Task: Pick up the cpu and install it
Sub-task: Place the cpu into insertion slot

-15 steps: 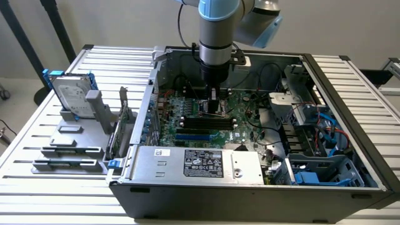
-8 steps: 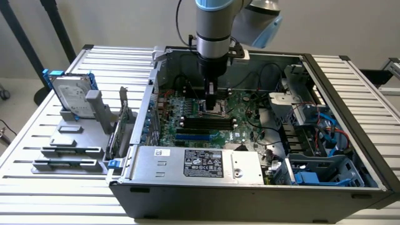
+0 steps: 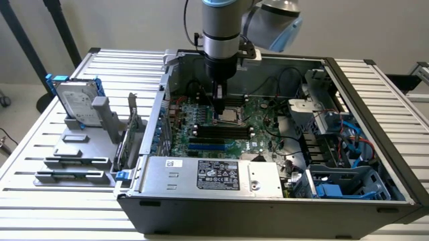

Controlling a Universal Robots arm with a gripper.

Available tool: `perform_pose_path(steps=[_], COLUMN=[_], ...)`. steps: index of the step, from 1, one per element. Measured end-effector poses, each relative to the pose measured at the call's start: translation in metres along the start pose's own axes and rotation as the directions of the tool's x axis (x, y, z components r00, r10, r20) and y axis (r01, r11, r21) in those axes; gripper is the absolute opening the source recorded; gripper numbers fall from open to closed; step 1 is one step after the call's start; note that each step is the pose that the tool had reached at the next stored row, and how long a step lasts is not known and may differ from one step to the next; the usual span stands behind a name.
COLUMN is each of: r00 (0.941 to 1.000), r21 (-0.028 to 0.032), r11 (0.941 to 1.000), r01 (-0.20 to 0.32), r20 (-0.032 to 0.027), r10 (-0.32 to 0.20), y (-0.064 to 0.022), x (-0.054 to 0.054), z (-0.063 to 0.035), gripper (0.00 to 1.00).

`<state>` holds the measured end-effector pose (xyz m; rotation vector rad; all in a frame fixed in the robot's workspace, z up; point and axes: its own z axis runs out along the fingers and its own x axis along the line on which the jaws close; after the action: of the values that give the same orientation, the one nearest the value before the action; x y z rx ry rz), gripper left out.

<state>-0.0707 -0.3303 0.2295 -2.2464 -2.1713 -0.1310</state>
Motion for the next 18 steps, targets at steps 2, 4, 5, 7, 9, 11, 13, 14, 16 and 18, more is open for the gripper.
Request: perform_pose_path(steps=[2, 4, 5, 7, 9, 11, 13, 14, 16, 18], r00=[1.0, 1.0, 1.0, 0.9999, 0.9998, 0.9997, 0.9997, 0.9997, 0.9997, 0.9997], r21=[0.0001, 0.0001, 0.0001, 0.0003, 0.0005, 0.0006, 0.0007, 0.0007, 0.0007, 0.0007], r11=[1.0, 1.0, 1.0, 1.0, 1.0, 1.0, 1.0, 1.0, 1.0, 1.0], r01=[-0.001, -0.002, -0.003, -0.004, -0.005, -0.005, -0.005, -0.005, -0.005, -0.005], r20=[-0.0037, -0.0075, -0.0093, -0.0138, -0.0193, -0.0247, -0.0254, -0.0254, -0.0253, -0.0253], r10=[0.001, 0.002, 0.003, 0.004, 0.005, 0.005, 0.005, 0.005, 0.005, 0.005], y=[-0.0032, -0.0059, -0.0074, -0.012, -0.0177, -0.0224, -0.023, -0.023, -0.0231, -0.0231], x=[-0.002, -0.004, -0.005, -0.006, -0.008, -0.008, -0.009, -0.008, -0.009, -0.009], z=[-0.0018, -0.0034, -0.0041, -0.0053, -0.0067, -0.0074, -0.0074, -0.0074, -0.0075, -0.0075], gripper=[0.53, 0.47, 0.41, 0.29, 0.23, 0.17, 0.11, 0.11, 0.11, 0.11])
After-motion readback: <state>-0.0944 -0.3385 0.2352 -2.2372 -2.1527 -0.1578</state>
